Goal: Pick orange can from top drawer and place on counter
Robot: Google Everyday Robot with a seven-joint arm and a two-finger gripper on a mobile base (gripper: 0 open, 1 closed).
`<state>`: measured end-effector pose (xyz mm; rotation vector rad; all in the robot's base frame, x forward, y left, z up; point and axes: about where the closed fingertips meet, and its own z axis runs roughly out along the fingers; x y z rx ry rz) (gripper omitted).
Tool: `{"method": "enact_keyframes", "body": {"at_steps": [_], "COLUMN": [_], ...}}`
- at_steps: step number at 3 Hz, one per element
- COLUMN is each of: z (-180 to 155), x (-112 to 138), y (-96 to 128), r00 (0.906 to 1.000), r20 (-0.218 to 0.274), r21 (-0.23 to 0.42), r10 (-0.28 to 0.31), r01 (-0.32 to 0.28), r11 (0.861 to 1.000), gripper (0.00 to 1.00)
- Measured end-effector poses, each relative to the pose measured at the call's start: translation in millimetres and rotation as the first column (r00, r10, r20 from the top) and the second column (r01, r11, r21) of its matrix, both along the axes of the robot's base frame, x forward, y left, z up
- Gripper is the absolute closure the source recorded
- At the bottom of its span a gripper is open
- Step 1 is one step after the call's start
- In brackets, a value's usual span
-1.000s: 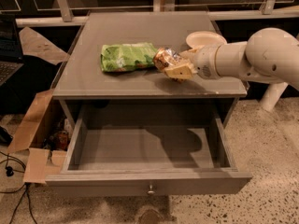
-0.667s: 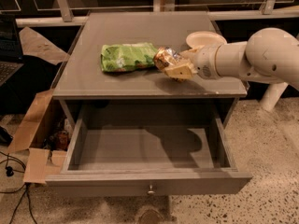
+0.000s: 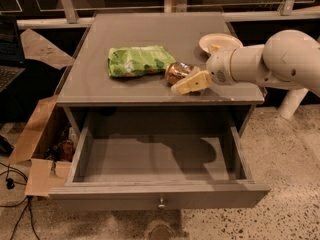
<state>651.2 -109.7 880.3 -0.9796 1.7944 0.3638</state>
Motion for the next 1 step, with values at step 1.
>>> {"method": "enact_keyframes", "body": {"at_steps": [1], "z": [0.0], "x": [0.0], "y": [0.0], "r00": [1.0000], "r20": [0.000], "r21": [0.000], "r10": [0.000], "r01": [0.000], "r11": [1.000], "gripper": [0.00]}}
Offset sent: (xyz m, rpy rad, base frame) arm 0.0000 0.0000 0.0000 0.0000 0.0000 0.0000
